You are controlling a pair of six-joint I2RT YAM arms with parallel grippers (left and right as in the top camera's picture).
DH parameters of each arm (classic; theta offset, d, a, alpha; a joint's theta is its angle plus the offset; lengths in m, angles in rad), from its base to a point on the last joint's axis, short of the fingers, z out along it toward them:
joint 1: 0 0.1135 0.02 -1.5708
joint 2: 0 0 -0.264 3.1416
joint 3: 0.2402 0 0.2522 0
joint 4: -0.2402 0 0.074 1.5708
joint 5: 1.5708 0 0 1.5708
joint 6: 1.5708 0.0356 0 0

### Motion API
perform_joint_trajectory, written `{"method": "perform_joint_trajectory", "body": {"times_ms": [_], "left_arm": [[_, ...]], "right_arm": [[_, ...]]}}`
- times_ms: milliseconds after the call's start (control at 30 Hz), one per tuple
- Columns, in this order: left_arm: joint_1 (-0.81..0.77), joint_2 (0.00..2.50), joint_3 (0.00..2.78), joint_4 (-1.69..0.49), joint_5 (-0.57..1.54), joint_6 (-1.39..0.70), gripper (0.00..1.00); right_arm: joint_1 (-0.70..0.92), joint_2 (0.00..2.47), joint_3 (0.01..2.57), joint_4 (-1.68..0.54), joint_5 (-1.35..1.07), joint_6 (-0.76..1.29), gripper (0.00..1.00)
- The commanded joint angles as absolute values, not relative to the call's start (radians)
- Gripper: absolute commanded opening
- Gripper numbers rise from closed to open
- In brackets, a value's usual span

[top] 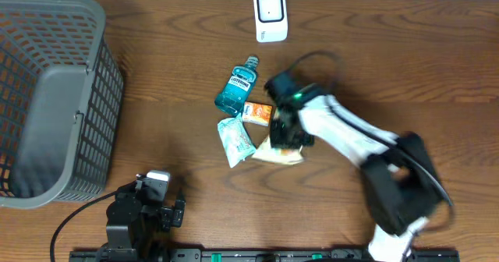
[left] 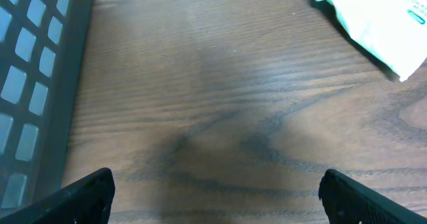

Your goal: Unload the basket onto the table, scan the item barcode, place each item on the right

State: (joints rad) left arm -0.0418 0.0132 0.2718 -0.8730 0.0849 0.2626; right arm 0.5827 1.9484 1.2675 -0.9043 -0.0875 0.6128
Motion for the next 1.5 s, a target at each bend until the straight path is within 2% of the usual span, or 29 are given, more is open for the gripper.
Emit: {"method": "perform_joint_trajectory", "body": {"times_ms": [0,533,733,1067,1300,1467], "left_arm": [[-0.039,0.010,0.263,-0.908,0.094,0.260,0.98],[-0.038,0.010,0.263,-0.908,0.094,0.260,0.98],[-0.039,0.010,0.263,-0.908,0.094,0.260,0.98],[-0.039,0.010,0.263,-0.908,0.094,0.260,0.98],[-0.038,0.010,0.263,-0.908,0.094,0.260,0.98],[-0.039,0.010,0.263,-0.908,0.094,0.260,0.98]], "right_arm": [[0.606,2.013,1.253,-0.921,-0.089,0.687,0.01],[0.572,1.736,1.383,-1.019,-0.007,0.639,0.01],[0.595,1.780,1.324,-1.032,0.108,0.680,0.01],[0.598,2.004,1.265,-1.009,-0.007,0.707,0.01],[0.598,1.904,1.330,-1.076,-0.006,0.698,0.01],[0.600,1.762,1.336,-1.021,0.022,0.698,0.01]]}}
